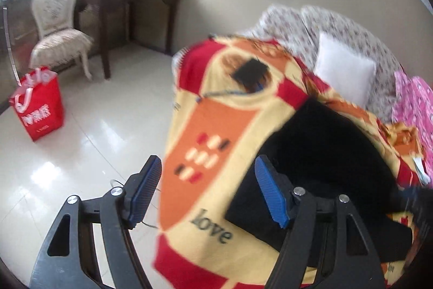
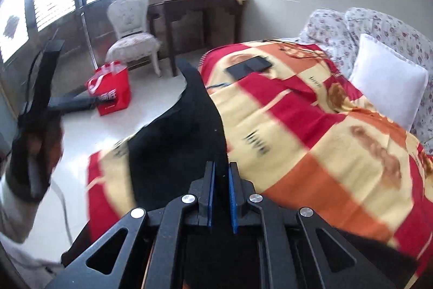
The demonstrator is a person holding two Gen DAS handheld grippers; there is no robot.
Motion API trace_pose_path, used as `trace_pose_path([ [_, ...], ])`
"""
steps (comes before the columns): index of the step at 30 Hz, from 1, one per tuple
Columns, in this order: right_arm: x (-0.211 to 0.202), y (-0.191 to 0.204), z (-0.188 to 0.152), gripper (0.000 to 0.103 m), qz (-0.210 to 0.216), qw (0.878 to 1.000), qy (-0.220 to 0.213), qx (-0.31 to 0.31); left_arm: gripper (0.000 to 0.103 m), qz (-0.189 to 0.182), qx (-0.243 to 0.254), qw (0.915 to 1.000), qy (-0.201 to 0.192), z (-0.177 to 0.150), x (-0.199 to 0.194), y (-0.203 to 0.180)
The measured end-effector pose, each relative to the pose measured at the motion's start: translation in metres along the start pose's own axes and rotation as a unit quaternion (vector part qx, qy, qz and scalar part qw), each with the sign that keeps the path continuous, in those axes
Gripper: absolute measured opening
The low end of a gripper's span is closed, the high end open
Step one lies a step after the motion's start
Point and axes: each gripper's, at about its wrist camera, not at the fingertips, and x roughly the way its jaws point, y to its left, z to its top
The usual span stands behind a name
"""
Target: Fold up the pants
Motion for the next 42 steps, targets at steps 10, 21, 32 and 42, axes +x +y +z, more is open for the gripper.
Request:
trace_pose_path([
  [10, 0.043, 0.027, -0.071, 0.043, 0.061, 0.99, 0.034, 0.12, 0.071, -0.04, 0.043, 0.9977, 0.035, -0.026, 0.012, -0.041],
  [21, -0.1, -0.103, -0.161, 0.06, -0.16, 0.958, 0.024, 0.238, 0.071, -0.037, 0.088, 0.9903, 0.101, -0.064, 0.061, -0.082],
  [32, -0.123, -0.157, -0.232, 0.062, -0.142, 0.899, -0.015, 0.414, 0.074, -0.026, 0.092, 0.99, 0.103, -0.065, 0.062, -0.084],
  [42, -0.129, -0.17, -0.222, 0.004, -0.117, 0.885, -0.103, 0.44, 0.075, -0.027, 0.088, 0.9901, 0.105, -0.063, 0.058, -0.082],
])
